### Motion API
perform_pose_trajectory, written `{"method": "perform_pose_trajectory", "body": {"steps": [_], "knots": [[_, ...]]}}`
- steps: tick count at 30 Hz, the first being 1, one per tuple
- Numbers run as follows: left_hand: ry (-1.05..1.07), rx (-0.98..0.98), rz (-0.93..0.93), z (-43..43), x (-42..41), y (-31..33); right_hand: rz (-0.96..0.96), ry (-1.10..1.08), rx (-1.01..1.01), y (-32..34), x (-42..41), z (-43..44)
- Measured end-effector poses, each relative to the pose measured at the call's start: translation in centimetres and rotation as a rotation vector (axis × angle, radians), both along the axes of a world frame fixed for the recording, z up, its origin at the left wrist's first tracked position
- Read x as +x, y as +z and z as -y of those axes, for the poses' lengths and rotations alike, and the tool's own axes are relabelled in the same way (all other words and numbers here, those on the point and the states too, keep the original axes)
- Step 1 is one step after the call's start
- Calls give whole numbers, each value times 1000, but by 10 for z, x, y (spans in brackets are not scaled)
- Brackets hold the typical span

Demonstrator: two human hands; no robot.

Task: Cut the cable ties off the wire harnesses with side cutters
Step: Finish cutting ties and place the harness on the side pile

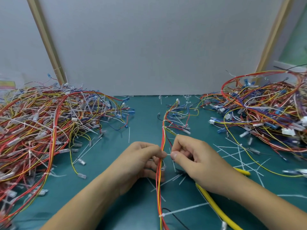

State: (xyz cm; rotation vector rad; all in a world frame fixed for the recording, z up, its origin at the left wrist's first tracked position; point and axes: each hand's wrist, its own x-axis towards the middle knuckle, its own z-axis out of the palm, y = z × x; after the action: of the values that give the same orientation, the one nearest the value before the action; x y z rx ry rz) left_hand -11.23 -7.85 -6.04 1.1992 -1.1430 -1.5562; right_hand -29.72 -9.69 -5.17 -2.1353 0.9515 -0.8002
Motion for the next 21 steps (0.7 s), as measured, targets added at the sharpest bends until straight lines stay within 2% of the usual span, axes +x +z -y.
{"method": "perform_pose_trajectory", "body": {"steps": [12,15,21], "knots": [[-12,-9,32,3,5,0,69,21,51,0,-2,-2],[-14,3,17,3,8,2,47,98,59,0,1,-10],[151,37,11,8,7,2,-57,358,85,-1,10,-23]]}}
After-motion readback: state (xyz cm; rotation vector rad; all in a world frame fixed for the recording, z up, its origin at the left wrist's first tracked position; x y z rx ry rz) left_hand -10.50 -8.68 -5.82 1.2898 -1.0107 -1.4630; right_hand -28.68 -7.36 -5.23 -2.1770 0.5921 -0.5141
